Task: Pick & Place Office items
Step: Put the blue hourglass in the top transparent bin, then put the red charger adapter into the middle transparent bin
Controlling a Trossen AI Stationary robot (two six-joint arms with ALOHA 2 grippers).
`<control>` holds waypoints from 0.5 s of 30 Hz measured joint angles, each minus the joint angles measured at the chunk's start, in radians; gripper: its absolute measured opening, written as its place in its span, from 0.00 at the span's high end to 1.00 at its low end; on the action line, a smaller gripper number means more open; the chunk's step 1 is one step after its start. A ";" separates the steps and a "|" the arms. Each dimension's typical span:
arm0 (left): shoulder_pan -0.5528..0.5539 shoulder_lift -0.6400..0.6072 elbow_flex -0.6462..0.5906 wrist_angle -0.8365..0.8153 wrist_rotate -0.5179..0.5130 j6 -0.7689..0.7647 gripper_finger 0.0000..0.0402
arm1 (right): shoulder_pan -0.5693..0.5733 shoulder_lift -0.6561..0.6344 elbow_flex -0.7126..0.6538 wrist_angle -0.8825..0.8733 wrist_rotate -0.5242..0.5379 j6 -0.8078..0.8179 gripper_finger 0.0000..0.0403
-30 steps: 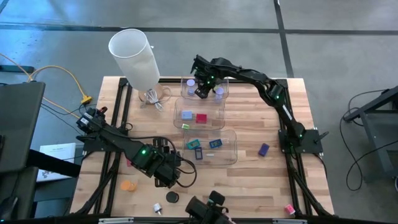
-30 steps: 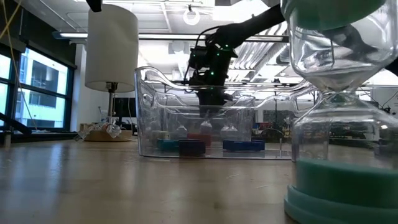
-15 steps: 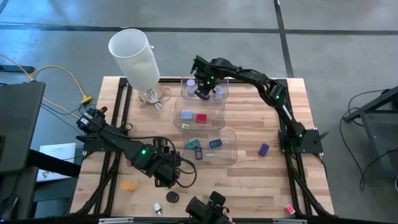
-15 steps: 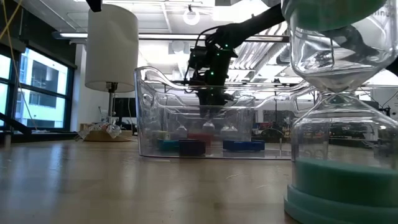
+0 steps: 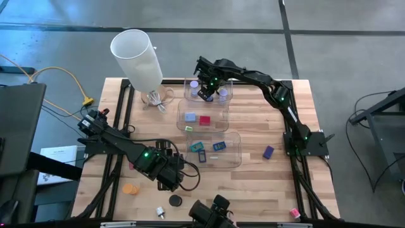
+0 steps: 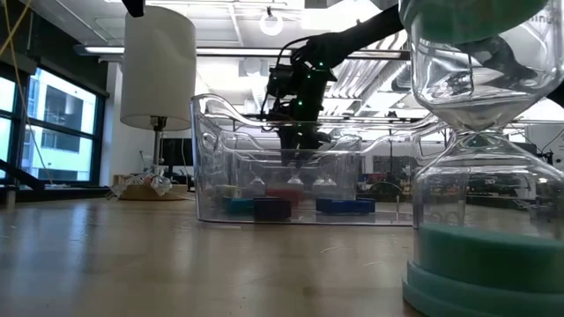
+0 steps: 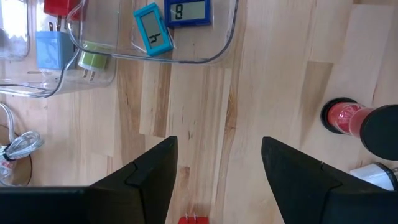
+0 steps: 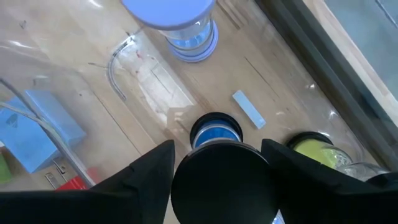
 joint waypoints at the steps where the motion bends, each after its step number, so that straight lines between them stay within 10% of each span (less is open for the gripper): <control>1: 0.000 0.000 0.000 0.000 0.000 0.000 0.45 | 0.000 0.000 0.000 0.000 0.000 0.000 0.42; 15: 0.000 0.000 0.000 0.000 0.000 0.000 0.45 | 0.002 -0.008 0.001 -0.002 0.053 -0.002 0.21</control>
